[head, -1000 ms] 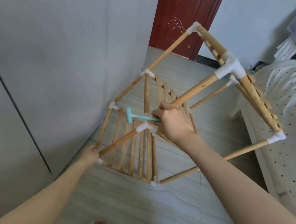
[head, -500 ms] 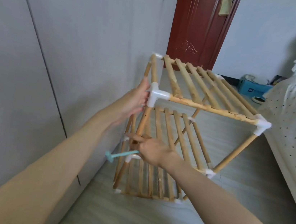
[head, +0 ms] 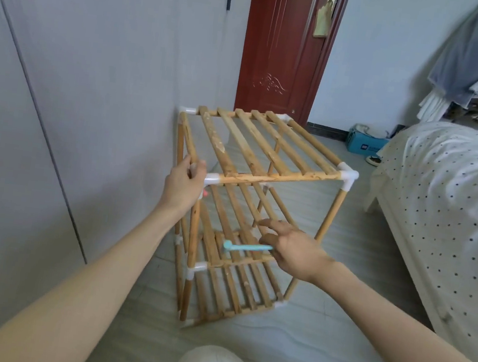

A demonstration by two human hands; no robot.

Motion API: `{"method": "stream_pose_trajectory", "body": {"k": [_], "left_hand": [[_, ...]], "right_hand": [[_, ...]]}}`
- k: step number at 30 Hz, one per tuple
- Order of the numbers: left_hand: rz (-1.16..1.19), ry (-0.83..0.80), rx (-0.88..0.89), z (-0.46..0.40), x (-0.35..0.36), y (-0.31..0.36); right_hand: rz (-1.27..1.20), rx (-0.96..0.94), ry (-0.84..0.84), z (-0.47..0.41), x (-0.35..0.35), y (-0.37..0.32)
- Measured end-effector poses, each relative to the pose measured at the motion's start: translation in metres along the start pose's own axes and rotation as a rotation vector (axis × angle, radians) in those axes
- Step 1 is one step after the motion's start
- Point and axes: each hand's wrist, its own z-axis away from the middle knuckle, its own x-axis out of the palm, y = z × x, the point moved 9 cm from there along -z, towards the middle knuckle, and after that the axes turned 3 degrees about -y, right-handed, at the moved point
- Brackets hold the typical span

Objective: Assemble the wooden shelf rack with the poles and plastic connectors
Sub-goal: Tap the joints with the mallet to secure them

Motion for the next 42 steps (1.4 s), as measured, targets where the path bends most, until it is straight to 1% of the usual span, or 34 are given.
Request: {"method": "stream_pose_trajectory", "body": {"k": [2,5,6,8,12,16,18,20,23,24,26,28,29,31,32,33,34,36,37,38,39,40,41,42], "left_hand": [[0.012,0.040,0.029,0.004,-0.002,0.002],[0.034,0.009,0.034,0.006,0.000,0.005],[0.047,-0.008,0.035,0.007,0.001,0.006],[0.060,-0.040,0.037,0.008,0.004,0.008],[0.115,-0.104,0.026,0.011,0.012,0.014],[0.106,-0.137,-0.039,0.006,0.027,0.010],[0.118,-0.108,-0.088,0.004,0.036,0.006],[0.168,-0.069,-0.115,0.003,0.042,0.002],[0.175,-0.026,-0.108,0.003,0.042,-0.004],[0.169,-0.016,-0.104,0.004,0.041,-0.005],[0.188,0.003,-0.116,0.006,0.041,-0.008],[0.222,0.019,-0.138,0.009,0.041,-0.010],[0.234,0.019,-0.142,0.011,0.042,-0.010],[0.245,0.014,-0.147,0.014,0.042,-0.008],[0.244,0.009,-0.149,0.017,0.042,-0.007],[0.237,0.006,-0.148,0.018,0.042,-0.007],[0.229,0.002,-0.145,0.020,0.041,-0.008],[0.220,-0.005,-0.145,0.023,0.041,-0.009],[0.218,-0.011,-0.147,0.024,0.041,-0.010],[0.217,-0.018,-0.149,0.024,0.041,-0.010],[0.216,-0.027,-0.150,0.025,0.041,-0.009],[0.215,-0.034,-0.148,0.025,0.041,-0.009],[0.215,-0.040,-0.146,0.024,0.041,-0.008],[0.219,-0.047,-0.146,0.024,0.042,-0.008]], "right_hand": [[-0.140,0.141,0.140,0.023,-0.022,0.032],[-0.258,0.305,0.458,0.057,-0.061,0.074],[-0.295,0.357,0.534,0.066,-0.071,0.087],[-0.358,0.440,0.614,0.078,-0.083,0.109],[-0.415,0.496,0.614,0.089,-0.081,0.130],[-0.313,0.459,0.669,0.112,-0.067,0.123],[-0.464,0.471,0.659,0.120,-0.065,0.128],[-0.660,0.557,0.658,0.131,-0.069,0.142],[-0.762,0.695,0.785,0.164,-0.079,0.160],[-0.769,0.746,0.780,0.174,-0.078,0.164],[-0.729,0.851,0.654,0.191,-0.070,0.169],[-0.622,0.912,0.497,0.203,-0.067,0.170],[-0.597,0.917,0.463,0.208,-0.070,0.170],[-0.595,0.907,0.457,0.214,-0.083,0.172],[-0.585,0.894,0.488,0.217,-0.093,0.173],[-0.553,0.877,0.554,0.220,-0.106,0.172],[-0.501,0.859,0.665,0.225,-0.120,0.171],[-0.388,0.858,0.949,0.245,-0.138,0.161],[-0.374,0.883,1.001,0.251,-0.134,0.157],[-0.399,0.914,0.929,0.248,-0.121,0.157],[-0.435,0.948,0.732,0.237,-0.099,0.159],[-0.465,0.969,0.484,0.227,-0.073,0.160],[-0.491,0.981,0.329,0.224,-0.058,0.162],[-0.514,0.989,0.330,0.225,-0.059,0.165]]}}
